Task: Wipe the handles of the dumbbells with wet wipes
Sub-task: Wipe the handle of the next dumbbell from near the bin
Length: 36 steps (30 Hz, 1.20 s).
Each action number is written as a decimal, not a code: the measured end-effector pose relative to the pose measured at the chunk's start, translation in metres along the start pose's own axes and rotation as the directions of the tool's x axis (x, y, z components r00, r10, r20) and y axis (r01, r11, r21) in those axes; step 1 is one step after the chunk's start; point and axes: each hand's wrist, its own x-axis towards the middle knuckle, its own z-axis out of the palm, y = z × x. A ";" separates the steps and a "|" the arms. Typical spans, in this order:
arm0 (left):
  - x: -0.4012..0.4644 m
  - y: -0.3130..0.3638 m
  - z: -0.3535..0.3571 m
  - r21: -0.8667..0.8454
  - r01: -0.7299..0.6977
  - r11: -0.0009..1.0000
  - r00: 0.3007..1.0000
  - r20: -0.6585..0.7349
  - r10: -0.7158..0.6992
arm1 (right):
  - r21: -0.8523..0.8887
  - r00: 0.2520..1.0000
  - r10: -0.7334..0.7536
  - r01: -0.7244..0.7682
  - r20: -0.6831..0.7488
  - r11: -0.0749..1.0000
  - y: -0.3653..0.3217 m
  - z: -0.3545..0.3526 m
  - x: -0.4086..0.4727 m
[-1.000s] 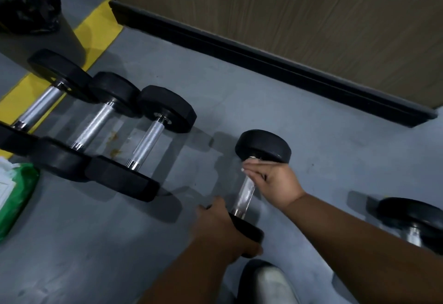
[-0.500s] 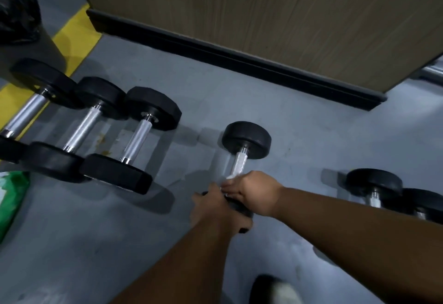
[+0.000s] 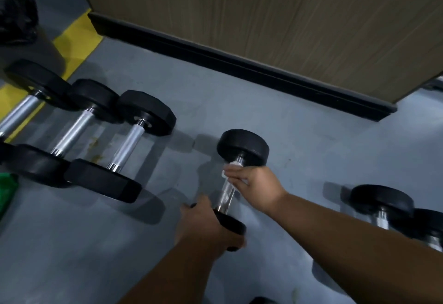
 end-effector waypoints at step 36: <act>0.022 -0.048 0.025 0.426 -0.797 0.428 0.411 -0.137 0.901 | 0.082 0.957 -0.224 0.242 -0.185 0.967 0.027 0.022 -0.031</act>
